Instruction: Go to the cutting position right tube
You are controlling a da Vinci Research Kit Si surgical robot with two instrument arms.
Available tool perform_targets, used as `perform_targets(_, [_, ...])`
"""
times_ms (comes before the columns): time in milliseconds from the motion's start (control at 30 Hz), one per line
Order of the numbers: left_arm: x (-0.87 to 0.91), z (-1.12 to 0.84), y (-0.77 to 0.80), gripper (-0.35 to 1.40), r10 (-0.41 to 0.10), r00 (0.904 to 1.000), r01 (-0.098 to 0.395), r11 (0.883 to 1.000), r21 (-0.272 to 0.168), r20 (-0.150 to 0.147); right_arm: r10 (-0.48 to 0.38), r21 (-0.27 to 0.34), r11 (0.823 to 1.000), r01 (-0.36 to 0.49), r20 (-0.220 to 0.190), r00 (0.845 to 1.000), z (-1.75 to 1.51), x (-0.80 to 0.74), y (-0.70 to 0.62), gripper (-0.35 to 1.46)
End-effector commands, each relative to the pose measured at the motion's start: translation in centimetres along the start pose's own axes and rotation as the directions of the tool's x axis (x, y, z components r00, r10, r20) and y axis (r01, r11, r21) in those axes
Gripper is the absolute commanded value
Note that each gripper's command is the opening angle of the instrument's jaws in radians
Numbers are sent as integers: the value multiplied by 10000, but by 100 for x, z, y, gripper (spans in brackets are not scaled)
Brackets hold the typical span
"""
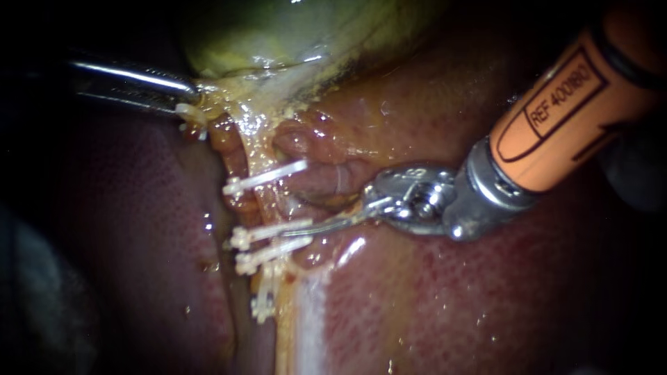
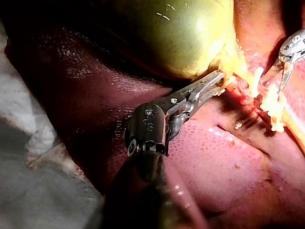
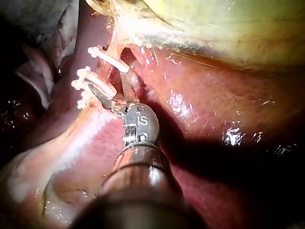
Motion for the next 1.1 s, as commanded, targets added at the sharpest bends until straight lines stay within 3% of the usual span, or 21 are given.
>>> perform_targets(33, [0, 0, 0, -35, -1, 10000, 1, 10000, 2, -1, -63, 116, 9999, 64, -84, 9999, 3, 1, 0, 130])
perform_targets(433, [0, 0, 0, -35, -2, 10000, 2, 10000, 4, -2, -371, 1192, 9920, 414, -385, 9986, 23, 10, -6, 123])
perform_targets(1100, [0, 2, 0, -35, -3, 10000, 3, 10000, 16, -6, -304, 1281, 9907, 463, -1239, 9918, 68, 30, 1, 122])
